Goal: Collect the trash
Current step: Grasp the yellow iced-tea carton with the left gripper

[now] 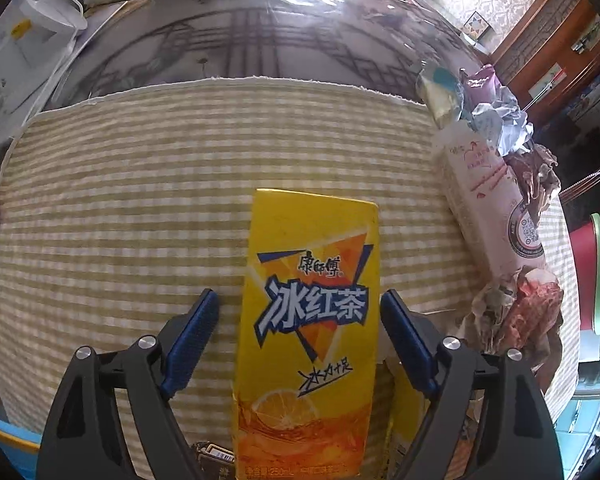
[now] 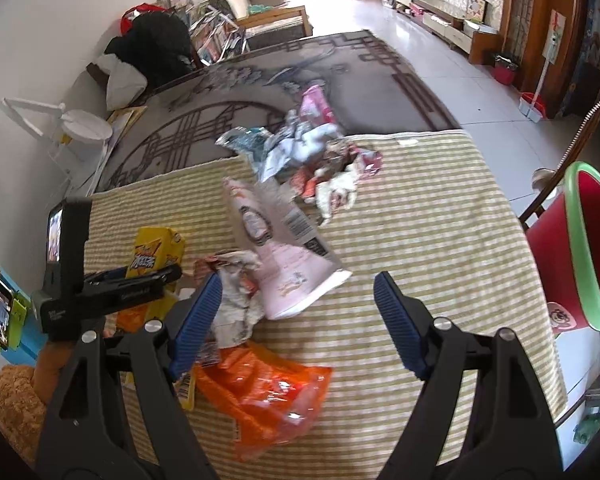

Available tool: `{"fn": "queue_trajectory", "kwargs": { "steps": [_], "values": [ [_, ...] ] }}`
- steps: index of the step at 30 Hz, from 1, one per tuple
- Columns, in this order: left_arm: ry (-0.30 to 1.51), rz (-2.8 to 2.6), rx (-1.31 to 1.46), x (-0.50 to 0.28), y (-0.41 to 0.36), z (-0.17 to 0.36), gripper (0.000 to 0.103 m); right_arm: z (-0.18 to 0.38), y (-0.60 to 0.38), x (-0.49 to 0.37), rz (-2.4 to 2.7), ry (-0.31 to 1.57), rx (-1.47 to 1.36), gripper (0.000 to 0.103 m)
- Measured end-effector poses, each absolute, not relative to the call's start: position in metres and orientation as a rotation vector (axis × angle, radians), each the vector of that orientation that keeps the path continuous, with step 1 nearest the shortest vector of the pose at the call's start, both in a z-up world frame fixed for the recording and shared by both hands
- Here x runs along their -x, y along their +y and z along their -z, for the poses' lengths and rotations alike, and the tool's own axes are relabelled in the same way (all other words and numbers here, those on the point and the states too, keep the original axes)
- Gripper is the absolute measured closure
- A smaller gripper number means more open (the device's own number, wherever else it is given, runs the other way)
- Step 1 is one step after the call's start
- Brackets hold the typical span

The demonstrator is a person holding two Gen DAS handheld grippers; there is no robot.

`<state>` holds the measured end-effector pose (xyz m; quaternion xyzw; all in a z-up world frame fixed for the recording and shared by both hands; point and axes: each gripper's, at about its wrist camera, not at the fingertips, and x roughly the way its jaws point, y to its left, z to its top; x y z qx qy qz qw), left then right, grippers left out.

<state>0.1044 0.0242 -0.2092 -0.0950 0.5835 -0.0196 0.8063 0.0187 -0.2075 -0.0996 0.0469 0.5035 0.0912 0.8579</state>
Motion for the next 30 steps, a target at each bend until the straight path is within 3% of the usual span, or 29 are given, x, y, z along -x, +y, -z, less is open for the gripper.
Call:
{"fn": "queue_trajectory", "kwargs": {
  "steps": [30],
  "values": [
    [1.257,-0.043,0.271,-0.069,0.069,0.206,0.025,0.161,-0.131,-0.047,-0.315,1.233,-0.003,0.024]
  ]
}}
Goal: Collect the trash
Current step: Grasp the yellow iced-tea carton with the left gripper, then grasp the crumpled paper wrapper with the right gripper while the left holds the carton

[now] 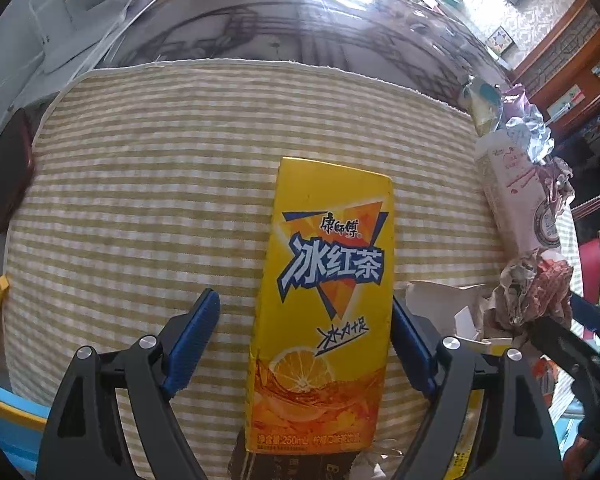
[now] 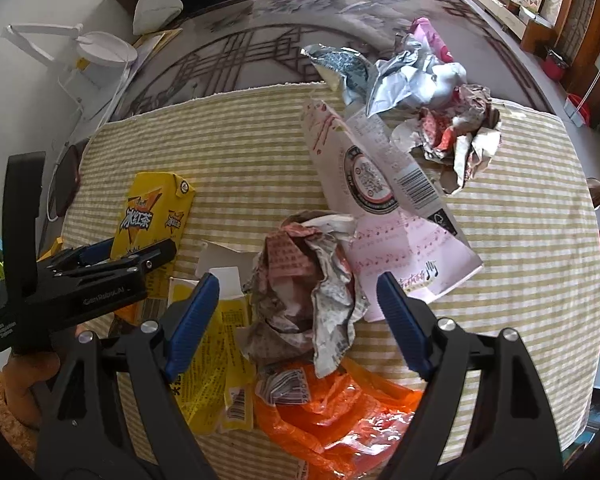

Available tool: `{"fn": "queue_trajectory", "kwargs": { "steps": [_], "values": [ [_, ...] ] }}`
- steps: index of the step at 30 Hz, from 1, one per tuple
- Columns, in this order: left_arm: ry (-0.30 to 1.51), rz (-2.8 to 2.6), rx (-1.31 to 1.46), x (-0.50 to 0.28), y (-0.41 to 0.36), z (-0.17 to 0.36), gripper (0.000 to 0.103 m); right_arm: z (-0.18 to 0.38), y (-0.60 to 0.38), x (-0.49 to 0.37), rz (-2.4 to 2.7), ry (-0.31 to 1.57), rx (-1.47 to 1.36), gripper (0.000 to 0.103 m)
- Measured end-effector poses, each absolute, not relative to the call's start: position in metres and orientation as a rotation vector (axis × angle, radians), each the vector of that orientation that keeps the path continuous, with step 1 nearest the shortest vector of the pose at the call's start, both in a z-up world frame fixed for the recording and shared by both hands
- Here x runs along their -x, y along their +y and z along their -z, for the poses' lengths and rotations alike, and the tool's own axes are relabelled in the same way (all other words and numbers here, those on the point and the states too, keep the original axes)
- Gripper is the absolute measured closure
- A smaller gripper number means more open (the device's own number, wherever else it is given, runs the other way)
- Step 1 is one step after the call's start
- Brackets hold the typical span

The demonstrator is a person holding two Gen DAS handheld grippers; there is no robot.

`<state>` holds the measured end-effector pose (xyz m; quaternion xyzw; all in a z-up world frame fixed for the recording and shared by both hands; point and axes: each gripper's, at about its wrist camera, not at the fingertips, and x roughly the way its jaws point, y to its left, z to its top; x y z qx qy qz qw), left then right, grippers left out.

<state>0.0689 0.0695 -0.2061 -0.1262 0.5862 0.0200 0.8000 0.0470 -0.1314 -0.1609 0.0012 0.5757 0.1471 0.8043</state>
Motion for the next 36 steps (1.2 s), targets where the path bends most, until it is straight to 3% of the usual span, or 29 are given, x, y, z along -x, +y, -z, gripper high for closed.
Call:
{"fn": "queue_trajectory", "kwargs": {
  "steps": [3,5,6,9,19,36],
  "values": [
    [1.246,-0.042,0.279,-0.061,0.067,0.205,0.027,0.164,-0.13,-0.048,-0.314,1.236,0.012,0.024],
    [1.255,-0.027,0.274,-0.058,0.064,0.204,0.038,0.168,-0.129,-0.048,-0.322,1.249,0.021,0.03],
    [1.259,-0.019,0.275,-0.057,0.062,0.203,0.044,0.171,-0.127,-0.048,-0.331,1.259,0.017,0.039],
    [1.253,-0.012,0.28,-0.051,0.057,0.2,0.044,0.172,-0.126,-0.047,-0.353,1.261,0.006,0.058],
    [1.178,-0.052,0.294,-0.039,0.061,0.175,0.044,0.144,-0.138,-0.042,-0.366,1.147,-0.023,0.06],
    [0.982,-0.003,0.292,-0.029,0.047,0.086,0.044,0.064,-0.156,-0.026,-0.353,0.886,-0.028,0.06]
  ]
}}
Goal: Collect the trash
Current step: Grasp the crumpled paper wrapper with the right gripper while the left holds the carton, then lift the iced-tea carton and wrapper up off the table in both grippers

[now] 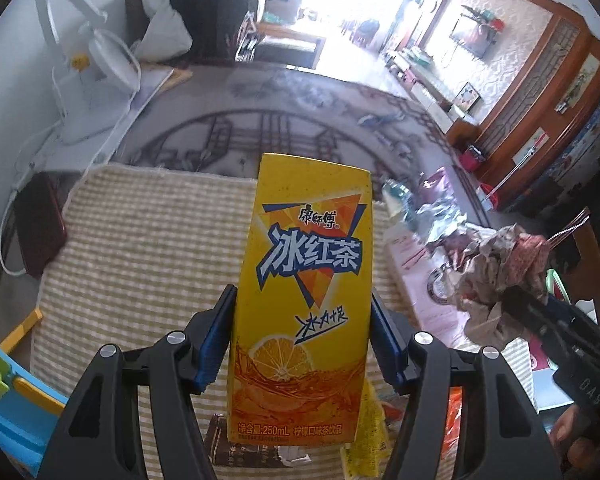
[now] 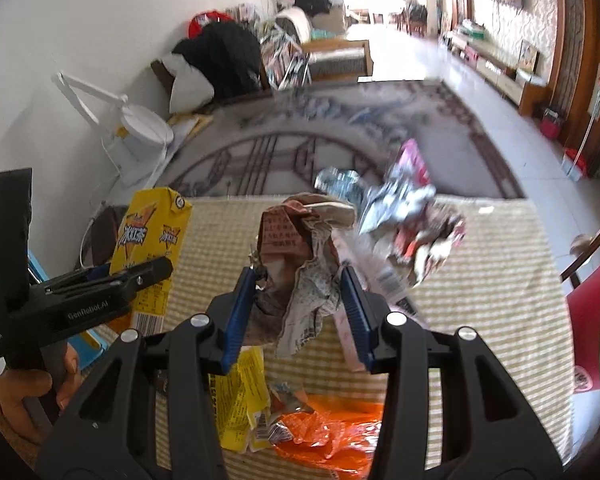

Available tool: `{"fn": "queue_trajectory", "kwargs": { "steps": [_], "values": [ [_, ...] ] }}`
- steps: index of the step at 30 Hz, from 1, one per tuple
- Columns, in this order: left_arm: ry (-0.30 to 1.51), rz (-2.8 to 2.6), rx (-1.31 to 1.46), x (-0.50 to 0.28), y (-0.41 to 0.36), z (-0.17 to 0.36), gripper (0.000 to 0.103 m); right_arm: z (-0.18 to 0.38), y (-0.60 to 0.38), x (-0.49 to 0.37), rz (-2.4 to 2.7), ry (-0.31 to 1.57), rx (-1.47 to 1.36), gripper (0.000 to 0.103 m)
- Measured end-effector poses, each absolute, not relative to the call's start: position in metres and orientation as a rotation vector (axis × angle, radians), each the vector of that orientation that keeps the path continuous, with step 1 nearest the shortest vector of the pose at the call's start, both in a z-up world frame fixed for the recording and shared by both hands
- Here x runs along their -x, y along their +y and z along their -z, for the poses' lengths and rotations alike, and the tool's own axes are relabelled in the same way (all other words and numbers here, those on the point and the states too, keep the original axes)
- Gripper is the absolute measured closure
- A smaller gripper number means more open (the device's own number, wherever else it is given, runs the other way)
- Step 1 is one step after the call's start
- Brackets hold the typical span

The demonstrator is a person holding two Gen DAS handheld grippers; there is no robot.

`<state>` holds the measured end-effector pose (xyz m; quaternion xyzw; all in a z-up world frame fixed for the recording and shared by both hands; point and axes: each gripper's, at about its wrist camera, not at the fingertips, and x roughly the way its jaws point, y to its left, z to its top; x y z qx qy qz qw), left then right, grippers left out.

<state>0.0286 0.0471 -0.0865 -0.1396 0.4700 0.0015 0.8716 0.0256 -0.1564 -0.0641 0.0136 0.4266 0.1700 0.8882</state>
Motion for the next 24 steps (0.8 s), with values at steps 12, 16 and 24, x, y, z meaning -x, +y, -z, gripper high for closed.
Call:
{"fn": "queue_trajectory", "kwargs": {
  "steps": [12,16,24],
  "values": [
    [0.97,0.013,0.268,-0.03,0.031,0.085,0.044,0.062,-0.185,-0.02,-0.296,0.871,-0.055,0.06],
    [0.972,0.013,0.262,-0.029,0.025,0.085,0.044,0.062,-0.19,-0.019,-0.294,0.868,-0.062,0.06],
    [0.972,0.003,0.252,-0.026,0.012,0.084,0.044,0.06,-0.203,-0.014,-0.298,0.854,-0.073,0.06]
  ]
}}
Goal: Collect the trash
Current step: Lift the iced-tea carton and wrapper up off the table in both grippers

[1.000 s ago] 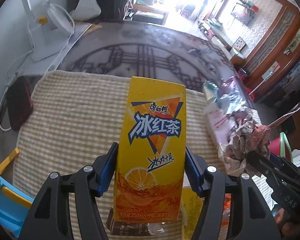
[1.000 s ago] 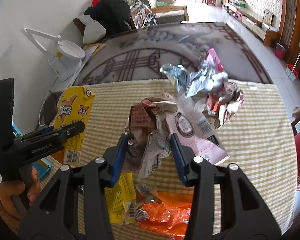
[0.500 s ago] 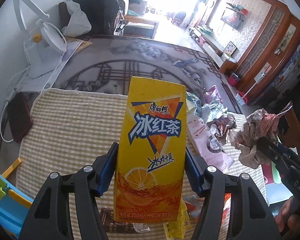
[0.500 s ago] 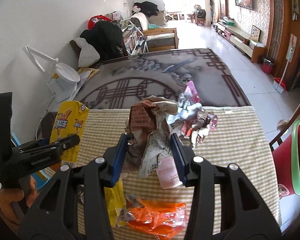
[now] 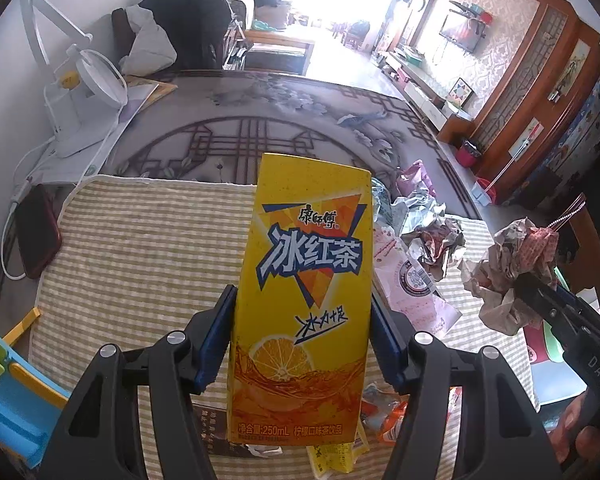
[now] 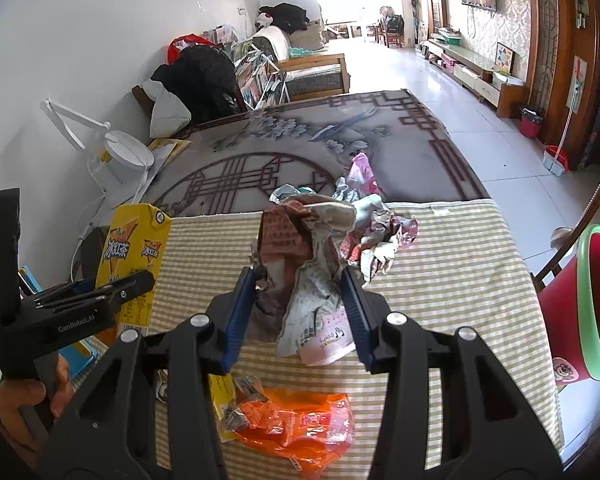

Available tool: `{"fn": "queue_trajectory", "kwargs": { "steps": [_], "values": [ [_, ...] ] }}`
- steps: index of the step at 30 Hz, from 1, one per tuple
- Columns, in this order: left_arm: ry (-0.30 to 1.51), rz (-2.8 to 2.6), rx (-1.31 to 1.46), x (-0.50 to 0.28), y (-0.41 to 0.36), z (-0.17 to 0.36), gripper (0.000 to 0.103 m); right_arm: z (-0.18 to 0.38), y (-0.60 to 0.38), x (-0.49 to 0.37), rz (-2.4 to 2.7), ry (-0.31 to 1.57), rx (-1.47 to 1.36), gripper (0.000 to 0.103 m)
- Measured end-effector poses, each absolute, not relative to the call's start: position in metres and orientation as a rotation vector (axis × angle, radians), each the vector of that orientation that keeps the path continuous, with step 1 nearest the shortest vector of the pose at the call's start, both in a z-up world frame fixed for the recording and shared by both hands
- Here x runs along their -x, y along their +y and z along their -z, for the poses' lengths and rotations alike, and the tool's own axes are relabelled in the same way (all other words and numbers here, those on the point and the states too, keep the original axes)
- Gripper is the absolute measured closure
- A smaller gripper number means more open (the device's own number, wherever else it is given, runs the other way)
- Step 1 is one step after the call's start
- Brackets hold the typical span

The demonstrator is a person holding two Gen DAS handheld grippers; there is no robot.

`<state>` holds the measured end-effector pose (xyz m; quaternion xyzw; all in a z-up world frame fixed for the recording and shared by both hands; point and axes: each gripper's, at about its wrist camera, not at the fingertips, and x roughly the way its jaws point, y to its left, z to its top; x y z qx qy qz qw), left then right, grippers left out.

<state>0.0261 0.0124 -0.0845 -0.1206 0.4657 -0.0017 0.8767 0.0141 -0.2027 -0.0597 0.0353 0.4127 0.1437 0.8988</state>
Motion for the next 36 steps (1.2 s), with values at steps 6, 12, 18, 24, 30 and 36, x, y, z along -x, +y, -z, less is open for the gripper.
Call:
{"fn": "queue_trajectory", "kwargs": {
  "steps": [6,12,18,24,30,36],
  "values": [
    [0.968,-0.004,0.242,-0.024,-0.001,0.082,0.044,0.058,-0.217,-0.013,-0.309,0.851,-0.079,0.06],
    [0.965,-0.007,0.233,-0.023,-0.02,0.08,0.044,0.056,-0.234,-0.013,-0.319,0.852,-0.086,0.06],
    [0.958,-0.02,0.231,-0.024,-0.041,0.076,0.044,0.053,-0.256,-0.017,-0.34,0.849,-0.087,0.06],
    [0.948,-0.031,0.225,-0.026,-0.064,0.071,0.044,0.053,-0.278,-0.021,-0.361,0.852,-0.088,0.06],
    [0.938,-0.025,0.22,-0.027,-0.091,0.066,0.044,0.049,-0.305,-0.024,-0.365,0.842,-0.09,0.06],
    [0.926,-0.007,0.202,-0.027,-0.125,0.06,0.044,0.047,-0.335,-0.023,-0.359,0.832,-0.096,0.06]
  ]
}}
